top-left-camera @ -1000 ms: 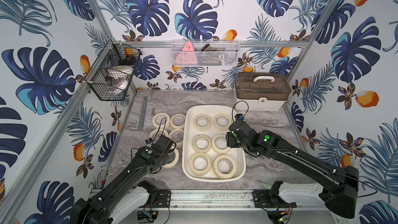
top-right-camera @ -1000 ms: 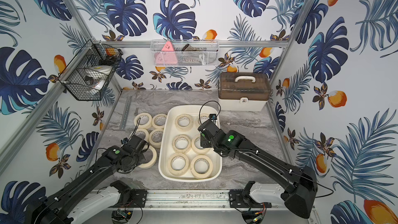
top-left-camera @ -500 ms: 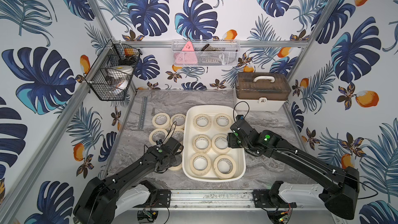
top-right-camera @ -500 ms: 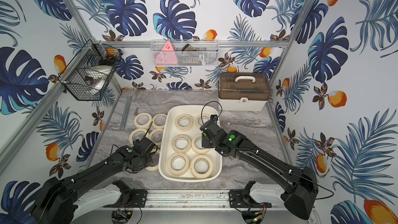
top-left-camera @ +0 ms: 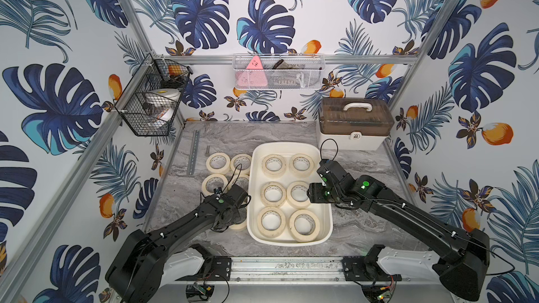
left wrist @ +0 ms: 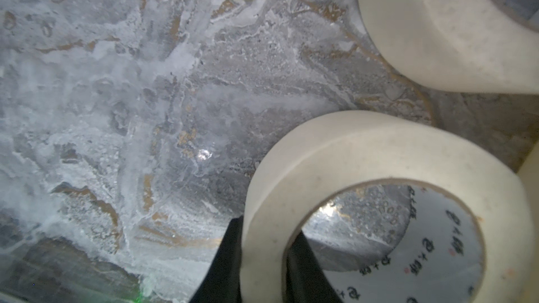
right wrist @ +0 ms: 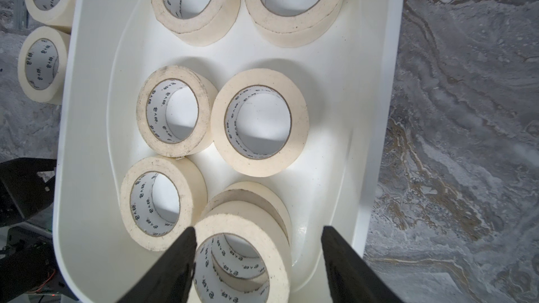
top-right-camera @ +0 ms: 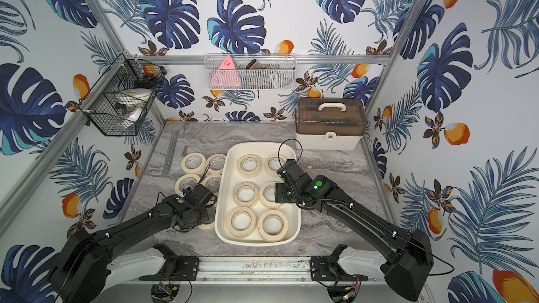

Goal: Take out the art tape in the storage box
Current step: Place the art tape at the center of the board, then pick up the art tape from the storage box.

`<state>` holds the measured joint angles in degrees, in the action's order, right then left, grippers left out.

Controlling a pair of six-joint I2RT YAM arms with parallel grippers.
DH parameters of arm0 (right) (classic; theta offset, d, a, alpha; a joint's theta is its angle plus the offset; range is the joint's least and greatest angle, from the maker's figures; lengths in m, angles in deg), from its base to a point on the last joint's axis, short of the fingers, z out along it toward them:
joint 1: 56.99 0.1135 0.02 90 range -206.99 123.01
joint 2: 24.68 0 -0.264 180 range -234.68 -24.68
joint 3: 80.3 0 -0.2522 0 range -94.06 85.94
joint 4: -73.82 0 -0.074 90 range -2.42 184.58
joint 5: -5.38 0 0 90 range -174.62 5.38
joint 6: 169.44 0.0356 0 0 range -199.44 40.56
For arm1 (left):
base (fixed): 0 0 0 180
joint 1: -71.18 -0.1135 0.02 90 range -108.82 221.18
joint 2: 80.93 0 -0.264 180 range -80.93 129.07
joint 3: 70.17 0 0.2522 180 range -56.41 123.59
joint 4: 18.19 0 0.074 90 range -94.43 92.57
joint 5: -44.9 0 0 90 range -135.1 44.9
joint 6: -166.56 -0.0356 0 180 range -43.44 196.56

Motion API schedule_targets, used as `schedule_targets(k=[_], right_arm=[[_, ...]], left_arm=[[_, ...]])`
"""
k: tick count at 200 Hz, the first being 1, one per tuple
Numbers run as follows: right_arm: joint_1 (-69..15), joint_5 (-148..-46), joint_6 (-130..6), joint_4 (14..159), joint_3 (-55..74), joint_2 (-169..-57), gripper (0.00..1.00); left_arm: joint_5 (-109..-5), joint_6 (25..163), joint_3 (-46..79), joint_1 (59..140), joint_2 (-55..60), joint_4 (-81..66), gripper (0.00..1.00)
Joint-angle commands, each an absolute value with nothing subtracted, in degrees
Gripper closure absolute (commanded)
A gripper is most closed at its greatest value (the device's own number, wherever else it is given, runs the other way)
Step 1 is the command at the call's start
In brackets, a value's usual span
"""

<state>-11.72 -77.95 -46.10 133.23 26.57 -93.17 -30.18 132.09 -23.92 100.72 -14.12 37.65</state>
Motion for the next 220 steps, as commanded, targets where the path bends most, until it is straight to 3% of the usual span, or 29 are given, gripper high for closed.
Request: schedule_targets(k=[1,31,55,80,149,220], right_arm=[[-11.82,-80.04,-47.6,134.9,26.42,-93.72,0.3],[-11.98,-81.74,-48.95,135.75,26.79,-94.8,0.3],[-11.95,-83.1,-50.24,135.92,27.23,-94.74,0.3],[-11.94,-83.68,-51.16,136.26,27.49,-94.4,0.3],[-11.95,-85.87,-53.11,137.94,28.95,-94.7,0.3],[-11.92,-87.89,-54.23,133.75,33.55,-95.37,0.35]], left_arm=[[-29.33,132.01,-22.72,100.75,-13.43,33.21,0.61],[-26.87,132.16,-21.48,100.8,-13.62,35.05,0.51],[-25.72,131.89,-20.56,100.75,-15.21,36.79,0.48],[-24.06,131.46,-18.6,100.76,-16.92,39.86,0.36],[-22.43,122.16,-7.69,100.73,-19.02,48.07,0.15],[-26.71,111.19,-0.62,100.75,-21.97,50.06,0.03]])
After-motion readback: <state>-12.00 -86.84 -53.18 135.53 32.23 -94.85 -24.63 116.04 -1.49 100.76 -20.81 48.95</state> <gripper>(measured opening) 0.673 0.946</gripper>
